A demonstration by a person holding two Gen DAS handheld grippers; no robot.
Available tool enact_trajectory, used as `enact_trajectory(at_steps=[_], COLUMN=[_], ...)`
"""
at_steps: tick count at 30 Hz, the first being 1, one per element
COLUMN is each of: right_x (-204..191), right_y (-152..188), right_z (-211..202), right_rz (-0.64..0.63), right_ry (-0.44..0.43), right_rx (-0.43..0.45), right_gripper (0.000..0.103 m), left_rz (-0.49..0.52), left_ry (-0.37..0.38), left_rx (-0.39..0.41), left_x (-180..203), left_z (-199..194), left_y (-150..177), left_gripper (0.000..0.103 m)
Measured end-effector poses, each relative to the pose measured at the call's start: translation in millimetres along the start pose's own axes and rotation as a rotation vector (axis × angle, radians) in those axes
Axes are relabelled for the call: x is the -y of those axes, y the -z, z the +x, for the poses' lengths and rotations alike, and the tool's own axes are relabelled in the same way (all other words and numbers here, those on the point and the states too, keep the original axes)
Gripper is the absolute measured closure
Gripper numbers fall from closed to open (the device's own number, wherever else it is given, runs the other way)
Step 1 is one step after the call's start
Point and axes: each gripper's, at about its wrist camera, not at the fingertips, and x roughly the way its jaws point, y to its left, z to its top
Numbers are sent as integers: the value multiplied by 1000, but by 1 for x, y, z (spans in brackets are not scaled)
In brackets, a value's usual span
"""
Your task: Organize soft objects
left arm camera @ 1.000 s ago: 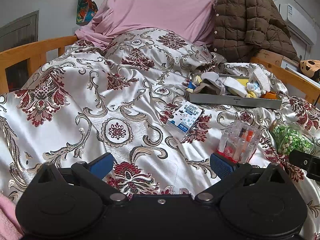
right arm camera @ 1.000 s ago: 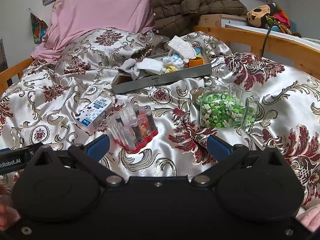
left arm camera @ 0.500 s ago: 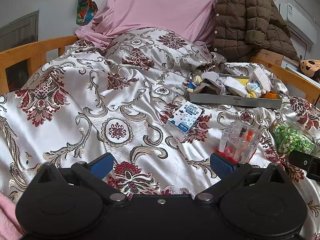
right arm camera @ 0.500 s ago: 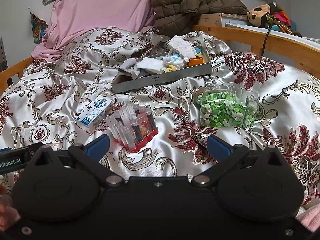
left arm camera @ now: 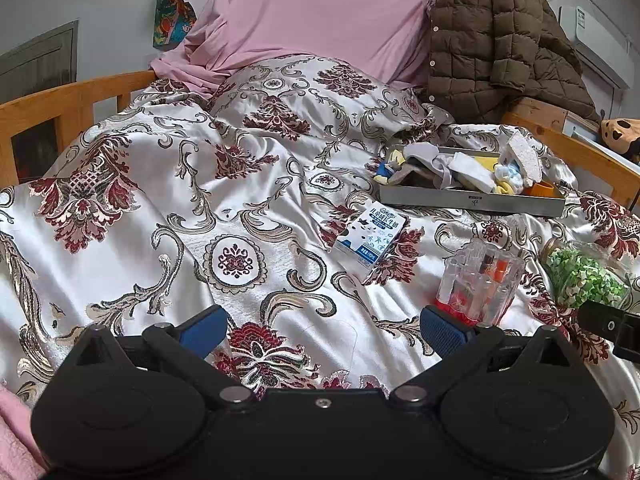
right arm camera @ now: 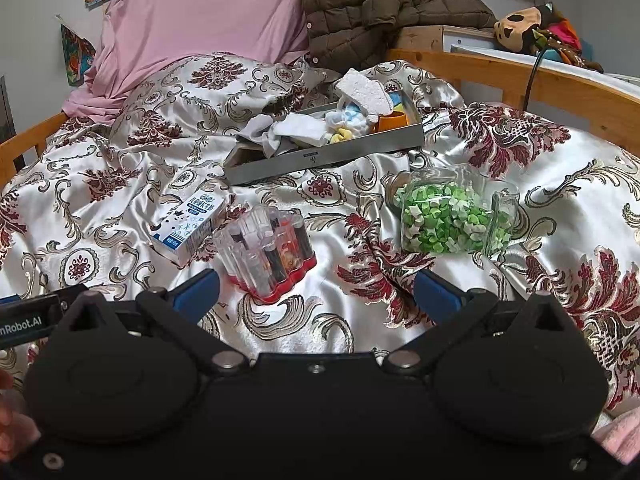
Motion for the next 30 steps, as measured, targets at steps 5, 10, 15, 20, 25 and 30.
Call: enact_trajectory(at_steps=[5,10,15,20,25,30], right_x=[0,0,0,1,1,0], right_y=[1,0,0,-1,-1,0], right_z=[0,0,0,0,1,0], right_rz=[0,0,2,3,3,4], right_ry=[0,0,-1,-1,-1,-1], right_rx=[-2,-2,-4,-5,-6,-7], right_gripper=[1,0,1,0,0,1], left_rz=[-2,-2,-14,-7,-3,0], left_ry=[-3,0,24,30,21,26], left_rx=[-4,-3,6,11,6,10], left_x=[-1,-2,-4,-1,-1,-1], left_z=[0,-1,-3,-5,-4,-5], left_y=[1,0,-1,-2,-2,-1], left_gripper=[1,1,1,1,1,1])
